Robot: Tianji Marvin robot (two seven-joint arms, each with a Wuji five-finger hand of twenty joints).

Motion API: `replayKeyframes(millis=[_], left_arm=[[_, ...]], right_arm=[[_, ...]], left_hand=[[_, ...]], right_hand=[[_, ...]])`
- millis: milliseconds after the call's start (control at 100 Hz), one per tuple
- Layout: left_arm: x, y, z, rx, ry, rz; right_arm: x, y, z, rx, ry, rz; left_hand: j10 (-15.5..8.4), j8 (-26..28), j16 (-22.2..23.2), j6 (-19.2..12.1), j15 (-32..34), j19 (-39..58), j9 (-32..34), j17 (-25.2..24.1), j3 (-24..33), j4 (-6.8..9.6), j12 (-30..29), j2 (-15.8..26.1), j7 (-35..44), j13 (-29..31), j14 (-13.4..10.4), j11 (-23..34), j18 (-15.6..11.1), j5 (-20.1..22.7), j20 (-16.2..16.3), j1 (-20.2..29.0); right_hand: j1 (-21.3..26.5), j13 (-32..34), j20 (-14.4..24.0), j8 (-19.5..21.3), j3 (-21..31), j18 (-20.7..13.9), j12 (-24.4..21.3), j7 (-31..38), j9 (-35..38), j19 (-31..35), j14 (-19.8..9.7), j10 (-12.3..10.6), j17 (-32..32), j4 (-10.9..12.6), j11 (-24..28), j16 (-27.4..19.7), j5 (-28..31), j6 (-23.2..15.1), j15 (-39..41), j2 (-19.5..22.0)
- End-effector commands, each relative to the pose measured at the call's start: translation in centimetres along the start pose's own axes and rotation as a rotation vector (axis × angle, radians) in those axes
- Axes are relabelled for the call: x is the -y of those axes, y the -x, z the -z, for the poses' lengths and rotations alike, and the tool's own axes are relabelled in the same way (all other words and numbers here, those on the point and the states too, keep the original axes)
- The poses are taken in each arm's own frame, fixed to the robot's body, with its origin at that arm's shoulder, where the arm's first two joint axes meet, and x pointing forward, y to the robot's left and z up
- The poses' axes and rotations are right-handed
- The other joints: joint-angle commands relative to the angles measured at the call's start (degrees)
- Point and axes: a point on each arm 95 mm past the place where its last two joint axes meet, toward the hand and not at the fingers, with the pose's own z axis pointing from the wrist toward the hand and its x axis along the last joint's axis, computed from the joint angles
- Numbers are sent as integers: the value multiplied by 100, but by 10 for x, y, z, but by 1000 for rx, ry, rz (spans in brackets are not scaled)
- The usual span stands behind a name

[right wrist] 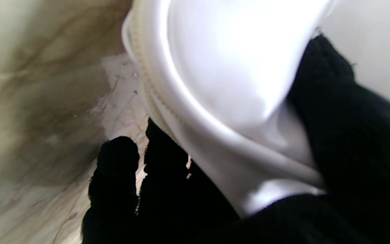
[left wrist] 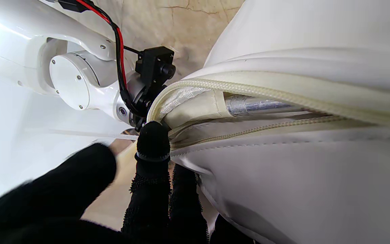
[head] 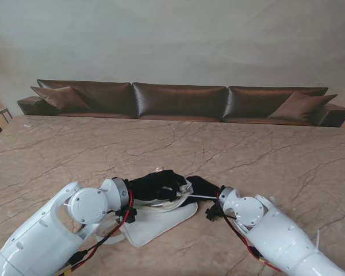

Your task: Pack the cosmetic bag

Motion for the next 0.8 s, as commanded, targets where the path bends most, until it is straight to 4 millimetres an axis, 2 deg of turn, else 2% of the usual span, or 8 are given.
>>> replayKeyframes(millis=[0,50,80,120,160,300,610,790], left_arm=[[-5,2,1,-3,12,-8],[-6,2,0,-7,3,-41],[-5,3,0,-5,-14,-95],[-4,3,0,-4,-42,-165],[-2,4,1,-3,-53,-199],[2,7,7,9,-93,-170],[15,18,22,39,-119,-169],[18,23,30,51,-135,-150]], right_arm=[[1,19,11,62,-7,1],[1,19,11,62,-8,4],[0,19,12,63,-10,6],[0,20,12,65,-14,9],[0,20,13,66,-17,9],[-1,23,17,71,-26,10],[-2,29,25,79,-45,15],[-1,32,29,82,-46,20]], left_hand=[[-98,531,183,-722,135,-76,106,-9,-792,120,308,-29,1506,112,-148,211,-85,628,-64,-151],[-165,767,262,-1037,245,57,255,-46,52,-661,338,-1136,1883,258,-63,321,-49,821,228,300],[-166,815,334,-1227,363,217,394,-91,367,-845,320,-1510,2060,413,22,387,20,995,512,379],[-205,821,395,-1448,532,455,582,-163,583,-952,228,-1732,2184,621,103,442,118,1199,1083,315],[-243,835,403,-1540,664,578,674,-196,683,-956,144,-1744,2266,685,119,444,136,1310,1408,278],[-329,949,468,-1251,1070,621,813,-184,915,-866,108,-1508,2529,674,88,571,30,1572,1701,351],[-400,1015,686,-1192,1596,1019,1231,-312,1169,-763,190,-1522,2883,930,160,717,81,2004,2784,295],[-418,980,690,-1177,1623,1092,1308,-330,1245,-739,193,-1443,2916,1024,152,716,86,2053,3010,261]], right_hand=[[2645,526,-49,343,1990,192,129,1736,613,-84,572,5,-14,576,937,352,1504,-959,1029,1623],[2644,528,-50,342,1991,192,128,1739,616,-84,571,13,-15,574,938,350,1508,-965,1029,1621],[2644,528,-50,342,1993,192,128,1747,616,-84,571,7,-15,571,938,349,1524,-965,1029,1619],[2648,528,-52,341,1999,192,127,1753,621,-84,571,3,-15,568,939,349,1540,-969,1029,1614],[2654,527,-54,339,2006,191,125,1756,627,-86,571,2,-16,564,939,348,1553,-970,1030,1602],[2675,536,-75,328,2053,190,111,1754,653,-92,559,-12,-18,535,925,333,1601,-987,1016,1535],[2709,524,-147,329,2095,174,88,1787,701,-135,531,-74,-23,484,895,308,1735,-1030,954,1483],[2728,540,-196,324,2124,160,72,1805,757,-160,511,-80,-10,473,881,299,1824,-1041,921,1439]])
